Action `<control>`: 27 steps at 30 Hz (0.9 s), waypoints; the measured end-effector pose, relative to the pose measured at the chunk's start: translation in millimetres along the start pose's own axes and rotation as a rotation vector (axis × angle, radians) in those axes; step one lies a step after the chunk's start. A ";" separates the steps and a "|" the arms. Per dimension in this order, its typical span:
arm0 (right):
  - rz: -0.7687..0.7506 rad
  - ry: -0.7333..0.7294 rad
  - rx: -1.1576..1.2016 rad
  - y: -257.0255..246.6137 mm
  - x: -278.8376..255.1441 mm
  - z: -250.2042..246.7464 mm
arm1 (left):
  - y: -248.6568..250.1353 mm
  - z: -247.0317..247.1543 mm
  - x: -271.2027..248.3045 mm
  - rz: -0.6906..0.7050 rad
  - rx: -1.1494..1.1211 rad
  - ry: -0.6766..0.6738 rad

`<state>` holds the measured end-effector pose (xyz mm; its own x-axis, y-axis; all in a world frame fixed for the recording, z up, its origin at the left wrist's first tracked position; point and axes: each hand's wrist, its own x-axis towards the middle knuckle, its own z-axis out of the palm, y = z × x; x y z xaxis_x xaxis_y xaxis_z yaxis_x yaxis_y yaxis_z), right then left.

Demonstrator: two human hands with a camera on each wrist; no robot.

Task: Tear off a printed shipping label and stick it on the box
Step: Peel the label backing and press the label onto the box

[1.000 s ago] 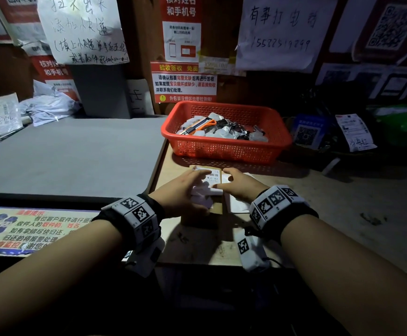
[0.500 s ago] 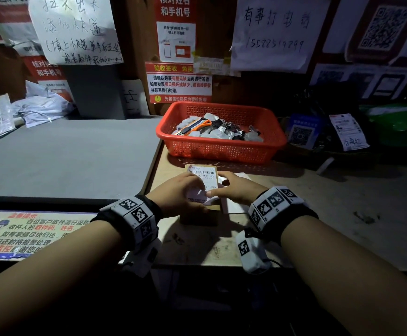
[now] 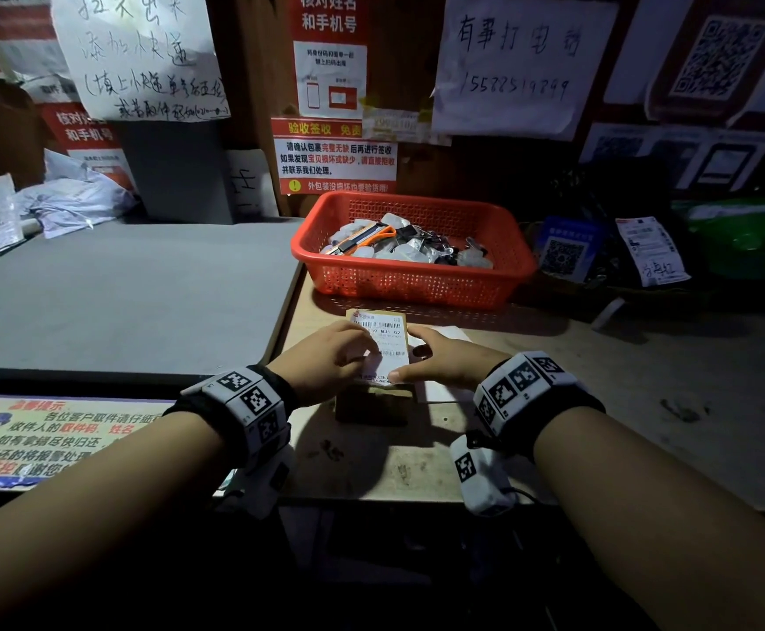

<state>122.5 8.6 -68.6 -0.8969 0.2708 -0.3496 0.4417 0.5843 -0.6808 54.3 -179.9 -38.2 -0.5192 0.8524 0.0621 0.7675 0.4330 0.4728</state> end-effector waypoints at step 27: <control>-0.057 -0.144 -0.101 -17.0 -7.6 -10.3 | -20.1 -11.4 10.7 -0.182 0.056 -0.243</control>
<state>121.7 4.5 -47.8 -0.9052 0.1266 -0.4056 0.3791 0.6718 -0.6364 29.0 -182.8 -37.0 -0.5503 0.8013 -0.2347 0.6930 0.5951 0.4071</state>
